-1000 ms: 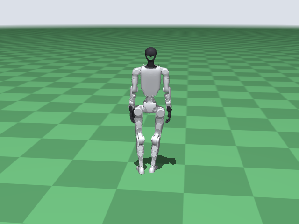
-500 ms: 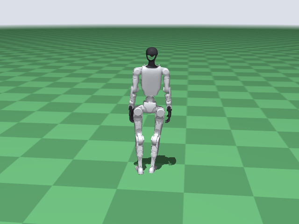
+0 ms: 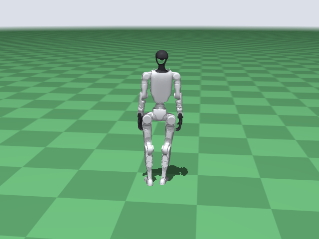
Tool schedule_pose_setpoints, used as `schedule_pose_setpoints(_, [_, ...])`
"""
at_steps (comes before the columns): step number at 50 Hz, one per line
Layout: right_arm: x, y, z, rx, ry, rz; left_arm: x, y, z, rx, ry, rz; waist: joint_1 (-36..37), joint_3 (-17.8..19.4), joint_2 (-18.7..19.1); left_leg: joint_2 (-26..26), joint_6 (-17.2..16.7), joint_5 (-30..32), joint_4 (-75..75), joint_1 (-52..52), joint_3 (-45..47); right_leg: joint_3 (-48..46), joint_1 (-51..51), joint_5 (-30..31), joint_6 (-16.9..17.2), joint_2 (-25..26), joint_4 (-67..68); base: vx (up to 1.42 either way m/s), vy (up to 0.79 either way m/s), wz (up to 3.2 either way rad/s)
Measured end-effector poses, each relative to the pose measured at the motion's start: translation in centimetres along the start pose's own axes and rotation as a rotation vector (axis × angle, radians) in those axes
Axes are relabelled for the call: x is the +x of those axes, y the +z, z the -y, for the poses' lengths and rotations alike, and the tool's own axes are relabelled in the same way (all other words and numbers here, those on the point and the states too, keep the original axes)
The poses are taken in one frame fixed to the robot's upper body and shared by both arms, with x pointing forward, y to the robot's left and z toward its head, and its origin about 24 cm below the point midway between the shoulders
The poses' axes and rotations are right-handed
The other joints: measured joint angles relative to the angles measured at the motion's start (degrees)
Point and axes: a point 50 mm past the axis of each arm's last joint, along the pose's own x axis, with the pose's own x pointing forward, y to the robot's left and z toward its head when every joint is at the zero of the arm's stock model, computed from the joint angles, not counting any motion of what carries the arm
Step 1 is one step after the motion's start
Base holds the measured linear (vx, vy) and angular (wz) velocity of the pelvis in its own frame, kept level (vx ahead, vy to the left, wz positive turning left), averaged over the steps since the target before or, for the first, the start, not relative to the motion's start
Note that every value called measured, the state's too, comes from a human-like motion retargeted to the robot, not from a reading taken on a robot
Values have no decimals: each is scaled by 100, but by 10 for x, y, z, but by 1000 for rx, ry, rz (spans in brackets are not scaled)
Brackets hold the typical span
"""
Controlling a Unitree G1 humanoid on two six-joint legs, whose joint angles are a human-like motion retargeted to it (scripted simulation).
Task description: Walk run
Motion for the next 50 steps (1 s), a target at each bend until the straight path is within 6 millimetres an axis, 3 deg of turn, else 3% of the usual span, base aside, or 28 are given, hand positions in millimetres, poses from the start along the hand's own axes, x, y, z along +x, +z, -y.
schedule_pose_setpoints(50, [0,6,2,-16,5,10,1,3,-2,22,-39,-2,72,19,-29,28,-19,-18,20,-132,43,39,-162,-10,98,-127,76,0,0,0])
